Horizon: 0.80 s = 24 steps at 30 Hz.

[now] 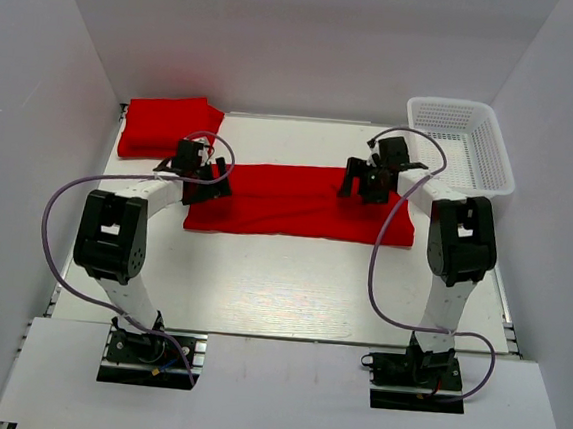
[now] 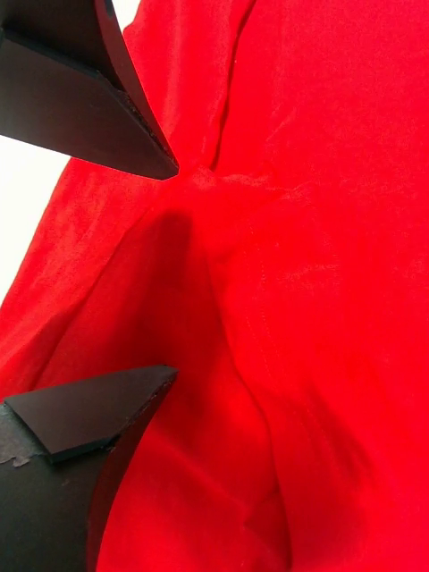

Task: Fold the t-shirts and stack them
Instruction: Rotate the tshirt 90 degrees

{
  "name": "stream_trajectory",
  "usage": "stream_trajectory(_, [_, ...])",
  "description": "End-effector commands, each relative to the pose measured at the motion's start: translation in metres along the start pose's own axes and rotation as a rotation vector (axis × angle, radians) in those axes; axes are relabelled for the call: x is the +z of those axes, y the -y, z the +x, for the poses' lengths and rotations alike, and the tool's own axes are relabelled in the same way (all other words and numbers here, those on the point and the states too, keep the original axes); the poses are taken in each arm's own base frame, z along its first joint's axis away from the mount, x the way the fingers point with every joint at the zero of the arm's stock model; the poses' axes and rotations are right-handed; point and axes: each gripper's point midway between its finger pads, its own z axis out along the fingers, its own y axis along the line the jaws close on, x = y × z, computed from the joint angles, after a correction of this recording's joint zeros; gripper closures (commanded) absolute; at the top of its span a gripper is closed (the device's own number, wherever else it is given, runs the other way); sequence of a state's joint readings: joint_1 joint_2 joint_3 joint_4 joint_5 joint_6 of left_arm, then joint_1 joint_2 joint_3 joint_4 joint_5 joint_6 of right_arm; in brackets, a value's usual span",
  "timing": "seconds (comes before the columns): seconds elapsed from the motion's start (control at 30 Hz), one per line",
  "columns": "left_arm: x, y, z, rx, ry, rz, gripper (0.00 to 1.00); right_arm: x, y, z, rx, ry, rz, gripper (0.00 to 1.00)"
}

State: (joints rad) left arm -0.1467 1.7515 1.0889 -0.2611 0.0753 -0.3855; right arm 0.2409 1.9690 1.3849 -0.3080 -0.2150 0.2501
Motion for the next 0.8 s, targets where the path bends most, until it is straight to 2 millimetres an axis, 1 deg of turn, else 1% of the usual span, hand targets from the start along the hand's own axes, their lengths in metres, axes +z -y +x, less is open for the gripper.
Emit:
stream_trajectory(0.0, [0.001, 0.001, 0.007, -0.005, -0.005, 0.016, 0.00, 0.001, -0.016, -0.022, -0.043, 0.055, -0.064, 0.10])
stream_trajectory(0.1, [0.005, -0.007, 0.019, -0.008, -0.029, -0.014, 0.00, 0.013, -0.016, -0.017, -0.036, 0.033, -0.080, 0.10])
stream_trajectory(0.13, [0.008, -0.009, 0.022, -0.009, -0.039, -0.018, 0.00, 0.014, -0.020, -0.021, -0.041, 0.043, -0.094, 0.10])
stream_trajectory(0.17, [0.010, -0.015, 0.030, -0.010, -0.061, -0.040, 0.00, 0.018, -0.020, -0.018, -0.033, 0.033, -0.098, 0.10])
stream_trajectory(0.2, [0.010, -0.015, 0.030, -0.010, -0.061, -0.040, 0.00, 0.021, -0.021, -0.020, -0.037, 0.034, -0.104, 0.10])
stream_trajectory(0.23, [0.012, -0.021, 0.039, -0.012, -0.084, -0.061, 0.00, 0.021, -0.022, -0.022, -0.039, 0.036, -0.107, 0.10])
stream_trajectory(0.27, [0.013, -0.022, 0.043, -0.012, -0.092, -0.065, 0.00, 0.022, -0.023, -0.025, -0.044, 0.041, -0.108, 0.10])
stream_trajectory(0.3, [0.014, -0.024, 0.048, -0.014, -0.111, -0.072, 0.00, 0.027, -0.021, -0.023, -0.040, 0.035, -0.103, 0.10])
stream_trajectory(0.33, [0.014, -0.031, 0.052, -0.030, -0.116, -0.091, 0.00, 0.026, -0.024, -0.029, -0.046, 0.047, -0.105, 0.10])
stream_trajectory(0.37, [0.014, -0.033, 0.051, -0.030, -0.112, -0.101, 0.00, 0.031, -0.021, -0.027, -0.044, 0.040, -0.100, 0.10])
stream_trajectory(0.4, [0.013, -0.037, 0.057, -0.030, -0.126, -0.118, 0.00, 0.032, -0.022, -0.028, -0.045, 0.040, -0.099, 0.10])
stream_trajectory(0.43, [0.011, -0.038, 0.059, -0.030, -0.126, -0.118, 0.00, 0.033, -0.020, -0.031, -0.046, 0.044, -0.088, 0.10])
stream_trajectory(0.47, [0.010, -0.041, 0.061, -0.029, -0.134, -0.136, 0.00, 0.033, -0.023, -0.037, -0.054, 0.053, -0.085, 0.10])
stream_trajectory(0.53, [0.007, -0.047, 0.069, -0.029, -0.148, -0.157, 0.00, 0.034, -0.018, -0.044, -0.054, 0.072, -0.056, 0.10])
stream_trajectory(0.57, [0.004, -0.048, 0.067, -0.028, -0.144, -0.168, 0.00, 0.032, -0.019, -0.048, -0.058, 0.078, -0.051, 0.10])
stream_trajectory(0.6, [0.003, -0.054, 0.076, -0.036, -0.163, -0.192, 0.00, 0.032, -0.018, -0.049, -0.054, 0.080, -0.045, 0.10])
stream_trajectory(0.67, [-0.006, -0.057, 0.083, -0.044, -0.174, -0.209, 0.00, 0.028, -0.013, -0.049, -0.058, 0.074, -0.017, 0.10])
stream_trajectory(0.7, [-0.008, -0.060, 0.091, -0.055, -0.187, -0.216, 0.00, 0.029, -0.010, -0.041, -0.054, 0.054, -0.007, 0.10])
stream_trajectory(0.73, [-0.012, -0.062, 0.098, -0.064, -0.205, -0.226, 0.00, 0.023, -0.010, -0.040, -0.067, 0.055, -0.002, 0.10])
stream_trajectory(0.77, [-0.014, -0.063, 0.103, -0.077, -0.208, -0.229, 0.00, 0.022, -0.008, -0.036, -0.066, 0.050, 0.009, 0.10])
